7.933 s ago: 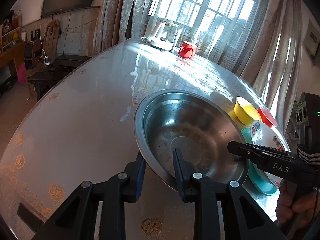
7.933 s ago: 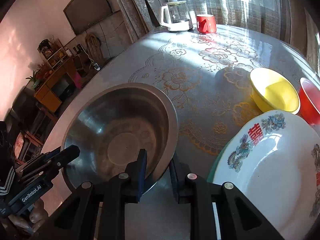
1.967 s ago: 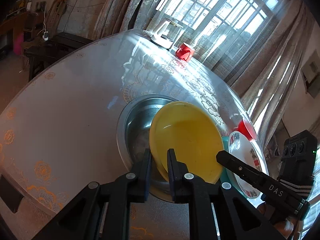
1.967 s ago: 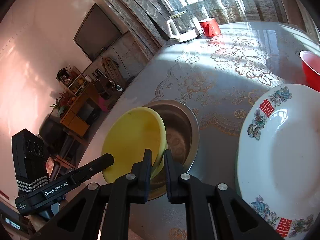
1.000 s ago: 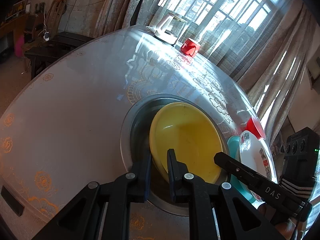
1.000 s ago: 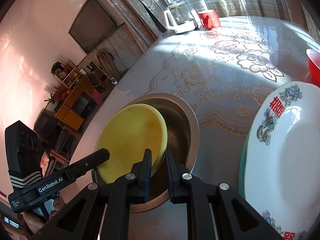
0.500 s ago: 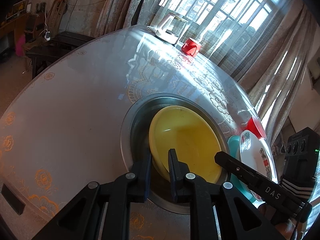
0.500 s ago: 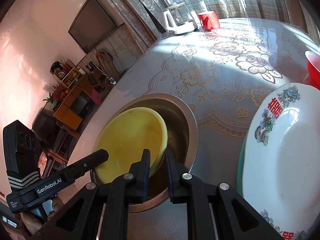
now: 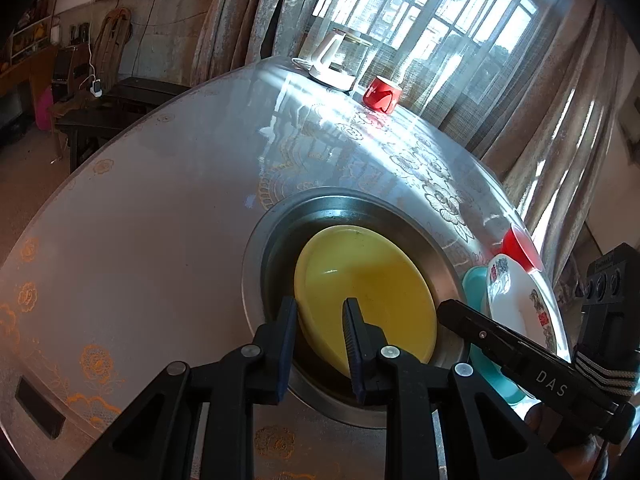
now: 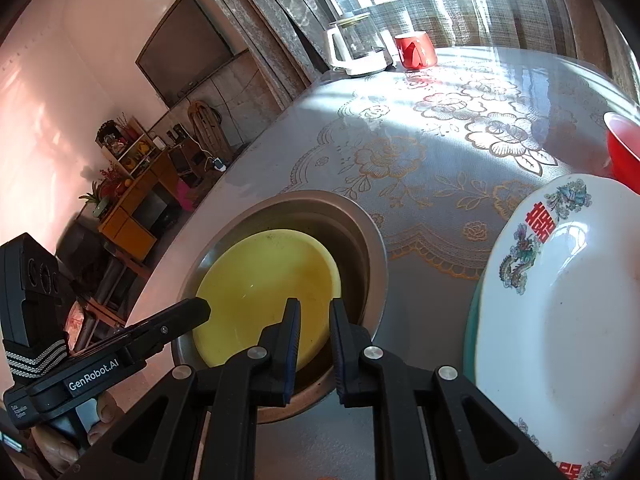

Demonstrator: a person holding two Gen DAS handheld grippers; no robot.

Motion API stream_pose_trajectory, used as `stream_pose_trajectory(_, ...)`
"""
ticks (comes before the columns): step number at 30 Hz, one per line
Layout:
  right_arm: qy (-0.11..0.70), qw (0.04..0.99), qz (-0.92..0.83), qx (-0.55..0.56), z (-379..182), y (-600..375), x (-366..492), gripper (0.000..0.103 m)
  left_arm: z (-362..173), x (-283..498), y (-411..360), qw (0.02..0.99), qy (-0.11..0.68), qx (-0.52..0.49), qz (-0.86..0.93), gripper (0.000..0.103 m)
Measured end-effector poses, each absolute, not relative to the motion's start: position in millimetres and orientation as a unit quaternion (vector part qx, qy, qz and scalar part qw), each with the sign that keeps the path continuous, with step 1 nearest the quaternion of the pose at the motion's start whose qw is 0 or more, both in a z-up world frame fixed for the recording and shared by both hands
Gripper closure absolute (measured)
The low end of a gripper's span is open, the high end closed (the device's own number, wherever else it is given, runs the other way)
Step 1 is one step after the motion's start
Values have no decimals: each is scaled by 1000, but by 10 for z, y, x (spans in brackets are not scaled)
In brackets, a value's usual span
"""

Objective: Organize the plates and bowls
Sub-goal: 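Lower the yellow bowl into the steel bowl and open the left gripper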

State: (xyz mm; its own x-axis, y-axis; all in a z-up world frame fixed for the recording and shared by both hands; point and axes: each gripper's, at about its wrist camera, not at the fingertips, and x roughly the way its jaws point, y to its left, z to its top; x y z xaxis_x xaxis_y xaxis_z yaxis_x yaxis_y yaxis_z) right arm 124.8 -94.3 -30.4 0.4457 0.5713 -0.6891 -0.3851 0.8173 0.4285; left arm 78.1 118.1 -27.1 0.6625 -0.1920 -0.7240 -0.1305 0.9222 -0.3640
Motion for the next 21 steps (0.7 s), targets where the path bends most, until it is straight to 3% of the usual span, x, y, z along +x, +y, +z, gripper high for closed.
stream_pose_trajectory(21,443,841,289,114,-318,-951,1246,88,-159,715,1069,907,393,-150,-10,72)
